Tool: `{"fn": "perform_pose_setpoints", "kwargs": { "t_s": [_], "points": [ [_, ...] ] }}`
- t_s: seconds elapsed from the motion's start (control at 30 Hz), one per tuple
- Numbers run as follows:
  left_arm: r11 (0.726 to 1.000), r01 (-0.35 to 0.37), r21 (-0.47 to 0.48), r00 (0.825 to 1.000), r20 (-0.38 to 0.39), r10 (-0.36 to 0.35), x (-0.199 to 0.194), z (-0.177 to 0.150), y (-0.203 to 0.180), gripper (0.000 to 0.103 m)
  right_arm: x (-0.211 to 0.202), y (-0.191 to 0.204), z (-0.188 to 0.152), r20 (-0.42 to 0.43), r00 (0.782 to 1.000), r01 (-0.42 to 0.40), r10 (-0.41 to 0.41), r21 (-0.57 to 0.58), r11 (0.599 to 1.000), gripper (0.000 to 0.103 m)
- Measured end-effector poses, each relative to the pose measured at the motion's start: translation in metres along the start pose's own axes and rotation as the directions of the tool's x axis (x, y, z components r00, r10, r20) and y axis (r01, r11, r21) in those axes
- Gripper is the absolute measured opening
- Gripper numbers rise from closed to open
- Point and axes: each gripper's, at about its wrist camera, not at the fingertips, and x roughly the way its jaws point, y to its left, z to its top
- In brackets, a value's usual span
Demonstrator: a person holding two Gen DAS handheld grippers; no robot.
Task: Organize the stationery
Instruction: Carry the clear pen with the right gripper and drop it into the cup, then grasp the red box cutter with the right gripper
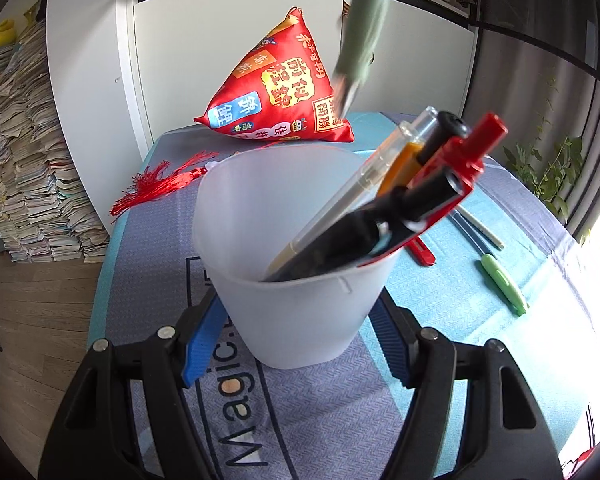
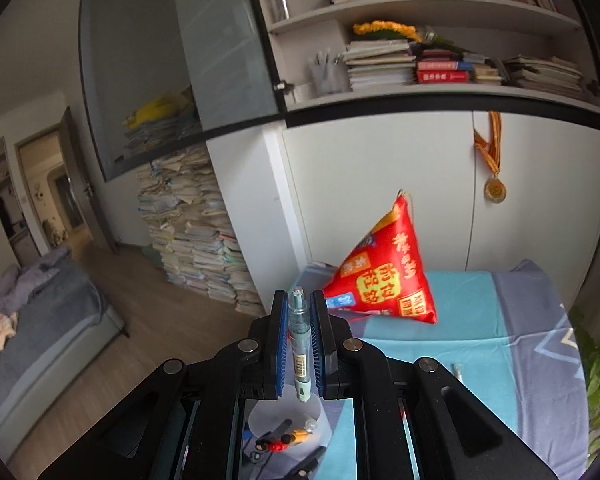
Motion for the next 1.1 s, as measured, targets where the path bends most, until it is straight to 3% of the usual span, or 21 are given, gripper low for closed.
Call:
{"fn": "perform_pose_setpoints", "kwargs": {
  "t_s": [0.23,0.43,0.6,0.63,0.73,0.77,0.83,0.9,0.97,1.03,1.1],
  "points": [
    [1.0,-0.003,0.006,1.0,-0.001,0.003,0.0,0.0,-0.001,0.069,0.046,-0.017,-0.029,-0.132,0.991,0.005,0.0,0.035,0.999,0.012],
    [1.0,-0.004,0.007,1.0,-0.002,0.004,0.001,0.001,0.0,0.069,0.06,-0.029,-0.053,-0.229,0.973,-0.018,0.037,0.085,0.996,0.012],
    [1.0,-0.002,0.006,1.0,-0.005,0.002,0.001,0.001,-0.001,0.069,0.054,-0.031,-0.057,-0.24,0.968,-0.049,0.069,0.089,0.995,0.013],
    [1.0,-0.002,0.005,1.0,-0.005,0.002,0.001,0.001,-0.001,0.069,0.051,-0.033,-0.056,-0.241,0.967,-0.056,0.076,0.089,0.994,0.015],
    [1.0,-0.002,0.006,1.0,-0.005,0.002,0.001,0.001,-0.001,0.069,0.034,-0.047,-0.051,-0.191,0.979,-0.05,0.074,0.13,0.99,0.034],
    [1.0,-0.002,0.006,1.0,-0.005,0.002,0.001,0.001,-0.001,0.069,0.029,-0.055,-0.05,-0.161,0.985,-0.031,0.056,0.151,0.988,0.041],
    [1.0,-0.002,0.006,1.0,-0.005,0.002,0.001,0.001,-0.001,0.069,0.025,-0.073,-0.05,-0.154,0.988,0.049,-0.022,0.172,0.984,0.043],
    [1.0,-0.002,0.006,1.0,-0.005,0.002,0.001,0.001,-0.001,0.069,0.038,-0.09,-0.059,-0.243,0.962,0.167,-0.125,0.157,0.973,0.043],
    [1.0,-0.002,0.006,1.0,-0.005,0.002,0.001,0.001,-0.001,0.069,0.056,-0.102,-0.074,-0.339,0.925,0.228,-0.172,0.134,0.964,0.043],
    [1.0,-0.002,0.006,1.0,-0.005,0.002,0.001,0.001,-0.001,0.069,0.075,-0.11,-0.095,-0.423,0.886,0.26,-0.189,0.116,0.959,0.043],
    [1.0,-0.002,0.006,1.0,-0.005,0.002,0.001,0.001,-0.001,0.069,0.084,-0.112,-0.11,-0.459,0.868,0.268,-0.192,0.105,0.958,0.043]
  ]
}}
